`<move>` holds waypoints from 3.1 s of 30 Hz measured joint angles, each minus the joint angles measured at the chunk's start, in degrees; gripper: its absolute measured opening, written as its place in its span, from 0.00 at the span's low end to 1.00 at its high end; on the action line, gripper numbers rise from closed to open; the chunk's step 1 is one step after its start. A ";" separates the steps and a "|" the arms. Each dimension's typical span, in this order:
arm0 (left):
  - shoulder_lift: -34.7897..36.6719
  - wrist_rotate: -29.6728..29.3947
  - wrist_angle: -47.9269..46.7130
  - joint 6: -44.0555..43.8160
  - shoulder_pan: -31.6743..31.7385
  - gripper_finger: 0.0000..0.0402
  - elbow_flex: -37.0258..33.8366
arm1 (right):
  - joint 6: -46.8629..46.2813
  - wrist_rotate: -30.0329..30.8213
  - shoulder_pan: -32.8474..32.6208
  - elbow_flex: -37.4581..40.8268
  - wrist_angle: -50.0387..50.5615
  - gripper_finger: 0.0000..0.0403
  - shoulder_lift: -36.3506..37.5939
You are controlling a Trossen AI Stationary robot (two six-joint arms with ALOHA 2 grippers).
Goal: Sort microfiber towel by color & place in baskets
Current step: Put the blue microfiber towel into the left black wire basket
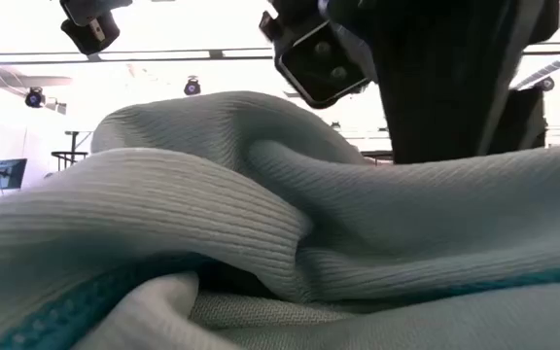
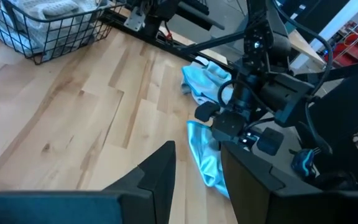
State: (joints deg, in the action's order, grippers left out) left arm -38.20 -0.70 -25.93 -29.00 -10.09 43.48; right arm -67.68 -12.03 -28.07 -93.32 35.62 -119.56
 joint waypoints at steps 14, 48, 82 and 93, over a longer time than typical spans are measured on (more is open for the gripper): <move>-0.09 -0.10 0.00 3.00 0.00 0.28 0.00 | 4.53 -0.45 3.99 -0.15 -0.20 0.32 -2.31; 0.11 0.40 0.86 -0.53 0.00 0.28 1.13 | 16.43 1.43 10.23 -11.54 2.11 0.11 -1.63; -2.58 1.19 -12.39 10.58 0.00 0.28 20.44 | 29.91 2.73 15.60 -27.06 31.73 0.11 -1.41; -4.25 1.17 -12.22 9.54 0.00 0.28 20.44 | 26.10 -0.11 15.69 -18.80 23.44 0.11 -1.43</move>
State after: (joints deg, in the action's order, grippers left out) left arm -42.45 0.47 -38.15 -19.46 -10.09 63.92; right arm -41.57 -12.14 -12.38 -112.12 59.07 -120.99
